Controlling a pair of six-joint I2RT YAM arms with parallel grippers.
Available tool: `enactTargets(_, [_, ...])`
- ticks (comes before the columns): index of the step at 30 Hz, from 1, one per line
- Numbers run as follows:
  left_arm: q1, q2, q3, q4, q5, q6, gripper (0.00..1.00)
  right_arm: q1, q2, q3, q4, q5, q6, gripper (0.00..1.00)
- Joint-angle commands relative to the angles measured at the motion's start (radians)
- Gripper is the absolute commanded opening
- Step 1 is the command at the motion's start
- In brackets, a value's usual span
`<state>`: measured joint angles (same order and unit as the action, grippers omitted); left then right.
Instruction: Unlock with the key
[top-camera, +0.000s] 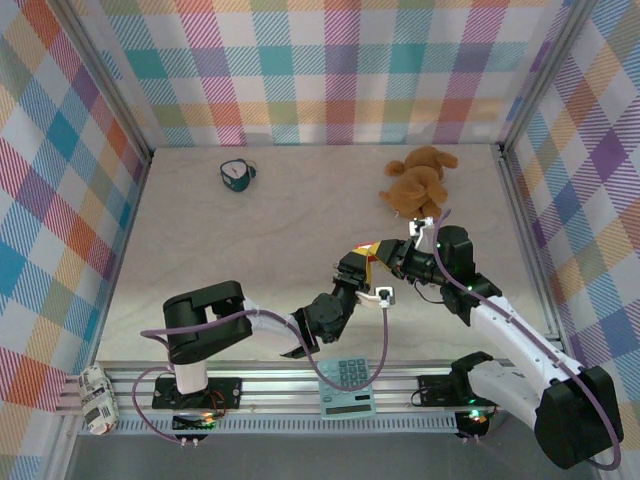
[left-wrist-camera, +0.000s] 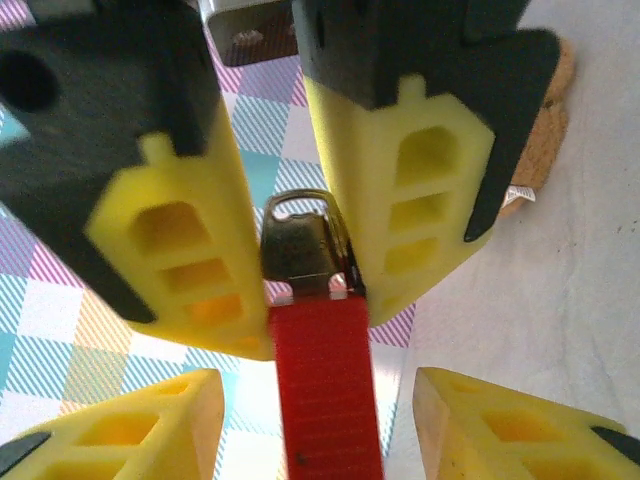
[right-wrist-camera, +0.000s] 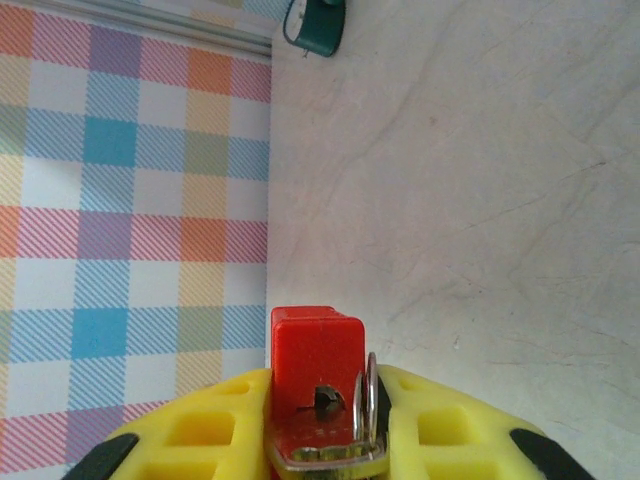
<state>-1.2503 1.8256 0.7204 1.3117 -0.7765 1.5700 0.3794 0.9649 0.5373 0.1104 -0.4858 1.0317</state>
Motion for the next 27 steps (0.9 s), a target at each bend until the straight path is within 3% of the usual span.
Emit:
enactTargets(1, [-0.025, -0.045, -0.028, 0.031, 0.0, -0.017, 0.59, 0.003, -0.002, 0.018, 0.002, 0.028, -0.05, 0.24])
enactTargets(11, [-0.039, -0.097, -0.081, 0.028, -0.031, -0.026, 0.71, 0.001, 0.033, 0.051, 0.007, 0.055, -0.082, 0.24])
enactTargets(17, [-0.026, -0.292, -0.196, 0.021, -0.092, -0.05, 0.75, -0.002, 0.04, 0.089, -0.022, 0.067, -0.124, 0.23])
enactTargets(20, [0.005, -0.441, -0.24, -0.003, -0.132, -0.118, 0.76, -0.001, 0.044, 0.093, -0.017, 0.055, -0.118, 0.23])
enactTargets(27, [0.112, -0.763, -0.255, -0.345, -0.127, -0.423, 0.75, 0.04, 0.08, 0.058, 0.049, 0.036, -0.07, 0.23])
